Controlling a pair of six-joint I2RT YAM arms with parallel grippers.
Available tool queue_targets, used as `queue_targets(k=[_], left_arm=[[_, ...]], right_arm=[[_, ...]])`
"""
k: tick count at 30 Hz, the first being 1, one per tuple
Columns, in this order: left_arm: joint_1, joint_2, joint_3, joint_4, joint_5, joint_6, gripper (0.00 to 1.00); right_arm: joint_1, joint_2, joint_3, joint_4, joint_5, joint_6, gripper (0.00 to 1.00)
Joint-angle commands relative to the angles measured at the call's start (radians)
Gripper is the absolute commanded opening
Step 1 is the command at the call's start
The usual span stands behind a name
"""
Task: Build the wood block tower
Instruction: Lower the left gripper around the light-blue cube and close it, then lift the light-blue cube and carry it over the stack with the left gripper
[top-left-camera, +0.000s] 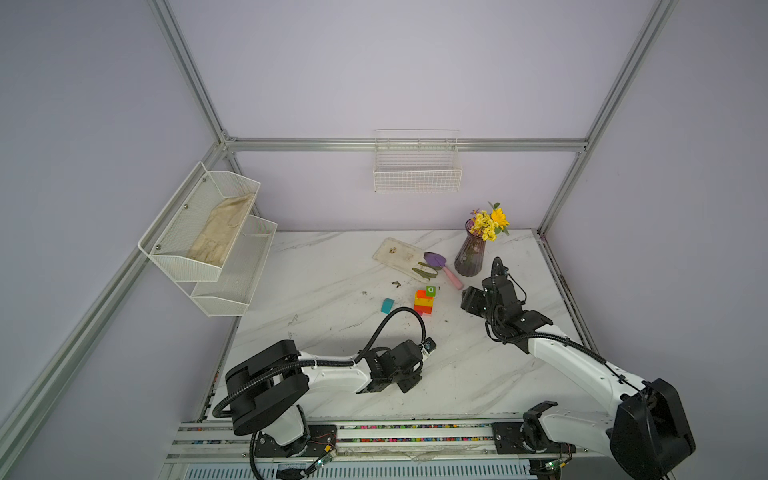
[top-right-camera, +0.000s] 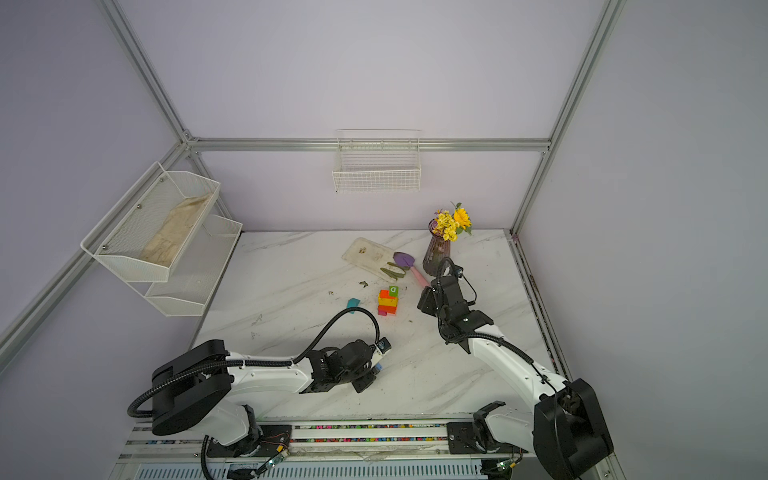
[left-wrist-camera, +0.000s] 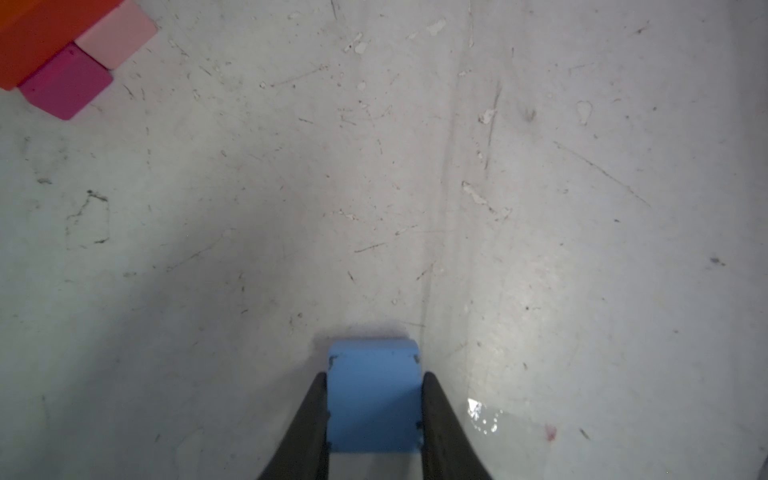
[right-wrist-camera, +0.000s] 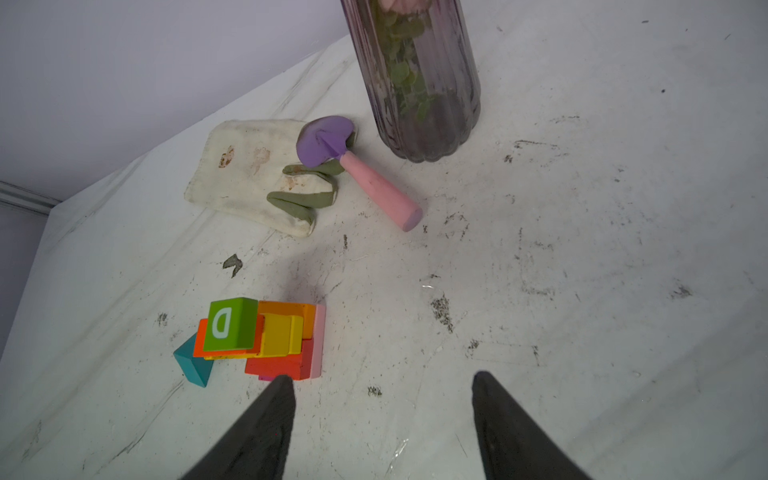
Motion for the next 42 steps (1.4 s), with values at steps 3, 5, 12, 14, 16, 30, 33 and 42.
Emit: queue_targets(k=[3, 5, 12, 14, 16, 30, 33, 42], left_arm=[[0.000, -0.208, 0.013, 0.064, -0.097, 0.091, 0.00], [-0.001, -0.284, 0.015, 0.077, -0.060, 0.164, 0.00], [-0.005, -0.449, 0.097, -0.036, -0.125, 0.444, 0.00], [0.014, -0.498, 0.101, -0.008, -0.147, 0.536, 0.00], [0.048, -0.545, 0.088, 0.027, -0.062, 0.661, 0.00], [0.365, -0.169, 0.540, -0.394, 0.410, 0.821, 0.00], [0.407, -0.063, 0.621, -0.452, 0.492, 0.868, 0.00], [0.468, 0.178, 0.845, -0.629, 0.593, 0.961, 0.00]], right_arm=[[-0.012, -0.020, 0.039, 0.054, 0.092, 0.051, 0.69], [-0.021, -0.014, 0.066, 0.057, 0.115, 0.059, 0.66], [-0.032, -0.025, 0.050, 0.189, 0.133, -0.020, 0.83], [-0.038, -0.049, 0.015, 0.231, 0.121, -0.070, 0.84], [-0.044, -0.076, -0.010, 0.257, 0.067, -0.135, 0.84], [-0.098, -0.045, -0.044, 0.329, -0.043, -0.316, 0.80], [-0.133, -0.031, -0.054, 0.356, -0.084, -0.309, 0.80], [-0.200, -0.011, -0.085, 0.435, -0.157, -0.262, 0.81]])
